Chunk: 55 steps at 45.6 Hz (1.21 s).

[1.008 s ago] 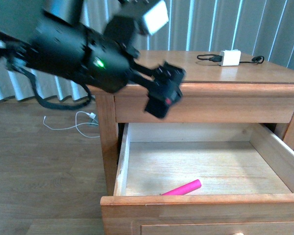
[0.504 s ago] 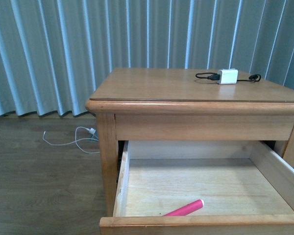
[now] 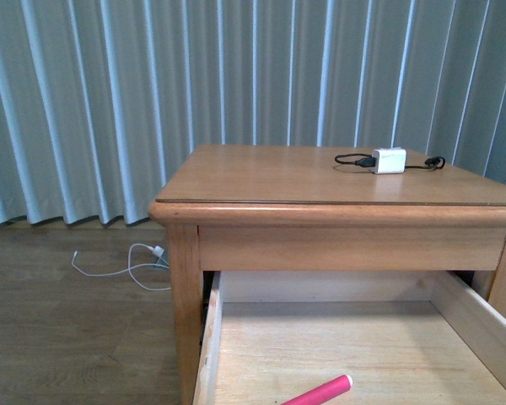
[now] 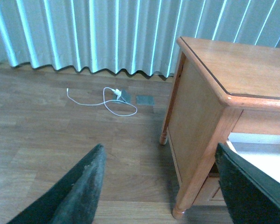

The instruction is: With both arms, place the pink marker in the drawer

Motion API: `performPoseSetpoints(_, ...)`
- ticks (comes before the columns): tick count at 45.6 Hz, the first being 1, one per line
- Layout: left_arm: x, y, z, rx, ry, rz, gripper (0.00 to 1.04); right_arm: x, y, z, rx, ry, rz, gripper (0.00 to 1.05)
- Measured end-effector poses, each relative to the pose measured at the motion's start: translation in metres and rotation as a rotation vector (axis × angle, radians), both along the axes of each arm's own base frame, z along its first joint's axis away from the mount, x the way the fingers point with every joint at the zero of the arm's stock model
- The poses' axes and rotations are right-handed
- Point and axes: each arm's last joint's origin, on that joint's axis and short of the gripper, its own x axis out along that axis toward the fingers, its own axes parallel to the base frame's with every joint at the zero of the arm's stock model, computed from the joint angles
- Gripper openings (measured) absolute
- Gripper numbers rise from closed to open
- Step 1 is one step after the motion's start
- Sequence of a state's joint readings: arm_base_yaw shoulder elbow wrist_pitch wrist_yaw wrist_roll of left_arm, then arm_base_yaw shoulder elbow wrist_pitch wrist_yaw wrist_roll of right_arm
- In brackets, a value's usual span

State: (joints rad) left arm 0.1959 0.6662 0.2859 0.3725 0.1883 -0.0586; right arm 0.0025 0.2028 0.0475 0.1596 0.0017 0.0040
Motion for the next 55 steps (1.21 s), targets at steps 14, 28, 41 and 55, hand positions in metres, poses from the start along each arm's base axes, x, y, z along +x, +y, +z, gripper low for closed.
performPoseSetpoints(14,-0.017,-0.013,-0.028,0.045,-0.004,-0.003,0.20,0.000,0.000,0.000,0.000,0.000,0.000,0.96)
performPoseSetpoints(28,-0.029,-0.025,-0.043,0.053,-0.005,-0.007,0.04,0.000,0.000,0.000,0.000,0.000,-0.001,0.96)
performPoseSetpoints(41,-0.037,-0.025,-0.052,0.053,-0.006,-0.006,0.04,0.000,0.000,0.000,0.000,0.000,0.000,0.96)
performPoseSetpoints(55,-0.044,-0.025,-0.056,0.054,-0.035,-0.005,0.04,0.000,0.000,0.000,0.000,0.001,0.000,0.96)
